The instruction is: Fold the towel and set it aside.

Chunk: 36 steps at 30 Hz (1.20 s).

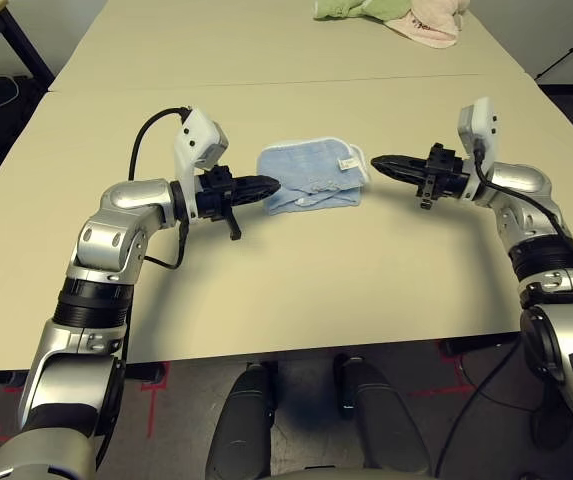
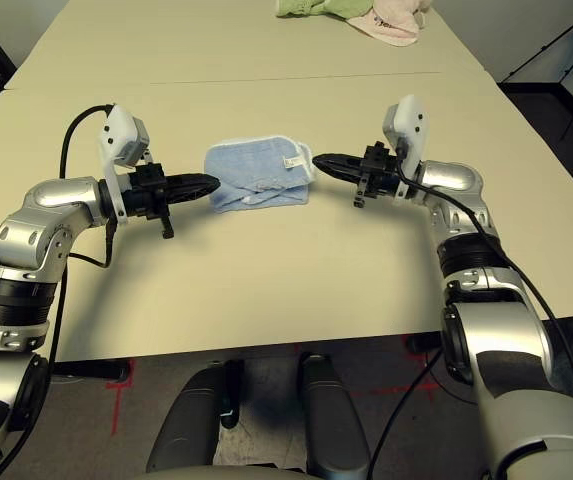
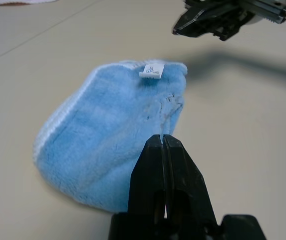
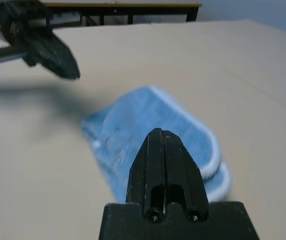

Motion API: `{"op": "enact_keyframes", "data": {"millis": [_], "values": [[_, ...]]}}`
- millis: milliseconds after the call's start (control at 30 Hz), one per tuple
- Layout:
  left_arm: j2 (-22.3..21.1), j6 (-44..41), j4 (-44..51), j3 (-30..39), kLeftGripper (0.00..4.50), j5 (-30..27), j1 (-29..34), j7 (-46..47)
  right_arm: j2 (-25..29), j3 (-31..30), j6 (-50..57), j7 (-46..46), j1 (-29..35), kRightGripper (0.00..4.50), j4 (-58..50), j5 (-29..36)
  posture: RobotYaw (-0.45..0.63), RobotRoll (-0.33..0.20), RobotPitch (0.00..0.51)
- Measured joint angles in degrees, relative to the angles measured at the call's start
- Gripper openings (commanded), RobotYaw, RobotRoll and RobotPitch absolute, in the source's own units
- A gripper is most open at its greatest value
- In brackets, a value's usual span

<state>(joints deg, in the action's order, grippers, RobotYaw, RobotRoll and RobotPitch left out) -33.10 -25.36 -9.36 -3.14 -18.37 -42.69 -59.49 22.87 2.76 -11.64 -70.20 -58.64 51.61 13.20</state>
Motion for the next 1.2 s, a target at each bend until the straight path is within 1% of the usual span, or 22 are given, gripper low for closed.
{"op": "enact_keyframes", "data": {"millis": [133, 300, 600, 767, 867, 1033, 1200], "values": [[1.97, 1.73, -4.41, -1.22, 0.14, 1.45, -3.31, -0.04, -1.69, -2.52, -3.43, 3.36, -2.35, 0.00, 4.92, -4.48, 0.09, 0.000, 0.183], [6.21, 4.65, -12.84, -4.42, 0.14, 4.06, -8.65, -0.97, -3.88, -5.54, -5.06, 7.67, -3.82, 0.00, 10.99, -9.85, 0.10, 0.000, 0.192], [12.54, 7.98, -27.64, -6.46, 0.14, 7.58, -16.47, -1.85, -3.98, -7.53, -3.77, 12.03, -4.45, 0.00, 13.92, -15.13, 0.07, 0.000, 0.205], [12.83, 8.17, -35.43, -8.29, 0.14, 11.86, -16.78, -1.14, -4.75, -8.87, -1.62, 15.49, -4.50, 0.00, 14.22, -17.58, 0.06, 0.000, 0.213], [12.73, 8.15, -37.80, -8.95, 0.14, 13.98, -16.78, -0.62, -5.14, -9.44, -0.60, 17.32, -4.70, 0.00, 14.42, -19.03, 0.06, 0.000, 0.215], [12.26, 8.15, -38.73, -8.94, 0.14, 15.31, -16.71, 0.96, -5.63, -11.16, 0.69, 18.54, -5.70, 0.00, 15.11, -21.25, 0.07, 0.000, 0.220], [9.57, 7.12, -37.37, -7.81, 0.14, 15.37, -15.01, 1.38, -5.52, -12.10, 1.04, 18.75, -6.07, 0.00, 15.63, -22.48, 0.08, 0.000, 0.226]]}}
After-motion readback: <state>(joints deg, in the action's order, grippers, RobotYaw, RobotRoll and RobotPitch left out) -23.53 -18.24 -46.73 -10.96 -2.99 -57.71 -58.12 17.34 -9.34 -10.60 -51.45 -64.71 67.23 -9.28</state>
